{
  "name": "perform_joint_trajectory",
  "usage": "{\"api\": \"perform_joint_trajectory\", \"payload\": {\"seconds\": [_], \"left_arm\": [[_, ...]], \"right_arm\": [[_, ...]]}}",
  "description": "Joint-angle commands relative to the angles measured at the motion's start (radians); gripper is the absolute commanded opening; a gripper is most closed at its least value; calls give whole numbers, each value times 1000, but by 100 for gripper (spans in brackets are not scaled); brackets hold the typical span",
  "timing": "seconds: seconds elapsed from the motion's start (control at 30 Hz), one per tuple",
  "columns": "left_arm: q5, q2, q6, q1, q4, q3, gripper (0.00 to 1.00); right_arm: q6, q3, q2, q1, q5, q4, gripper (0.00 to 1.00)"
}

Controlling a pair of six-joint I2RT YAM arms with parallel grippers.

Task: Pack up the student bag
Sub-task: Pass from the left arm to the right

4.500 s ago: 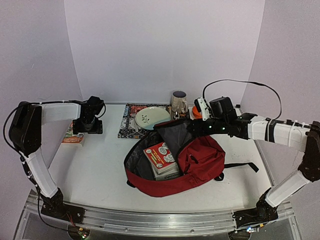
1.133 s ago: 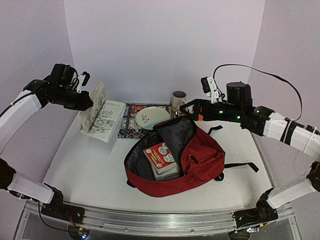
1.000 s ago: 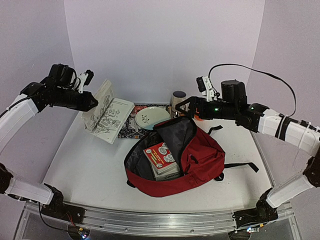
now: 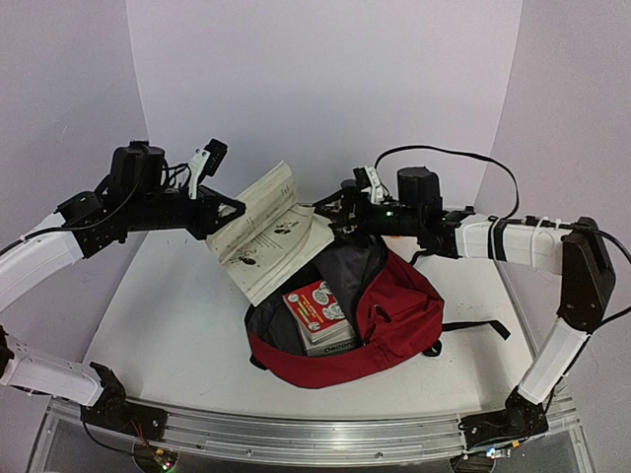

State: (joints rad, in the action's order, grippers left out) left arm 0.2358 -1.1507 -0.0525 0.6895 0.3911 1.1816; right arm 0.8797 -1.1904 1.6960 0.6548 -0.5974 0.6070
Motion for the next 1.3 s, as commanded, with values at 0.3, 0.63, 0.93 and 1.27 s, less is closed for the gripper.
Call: {"api": "perform_joint_trajectory", "payload": {"seconds": [0.3, 0.63, 0.93, 1.27], "left_arm": [[30, 24, -28, 13, -229, -59, 0], [-17, -1, -27, 128, -373, -189, 0], [-205, -95, 42, 297, -426, -228, 0], [-404, -162, 136, 411, -425, -211, 0]], "right_arm": [[156, 23, 45, 19, -181, 304, 98], [218, 88, 39, 29, -135, 333, 98], [238, 111, 43, 41, -114, 332, 98], [199, 102, 50, 47, -117, 246, 96]]}}
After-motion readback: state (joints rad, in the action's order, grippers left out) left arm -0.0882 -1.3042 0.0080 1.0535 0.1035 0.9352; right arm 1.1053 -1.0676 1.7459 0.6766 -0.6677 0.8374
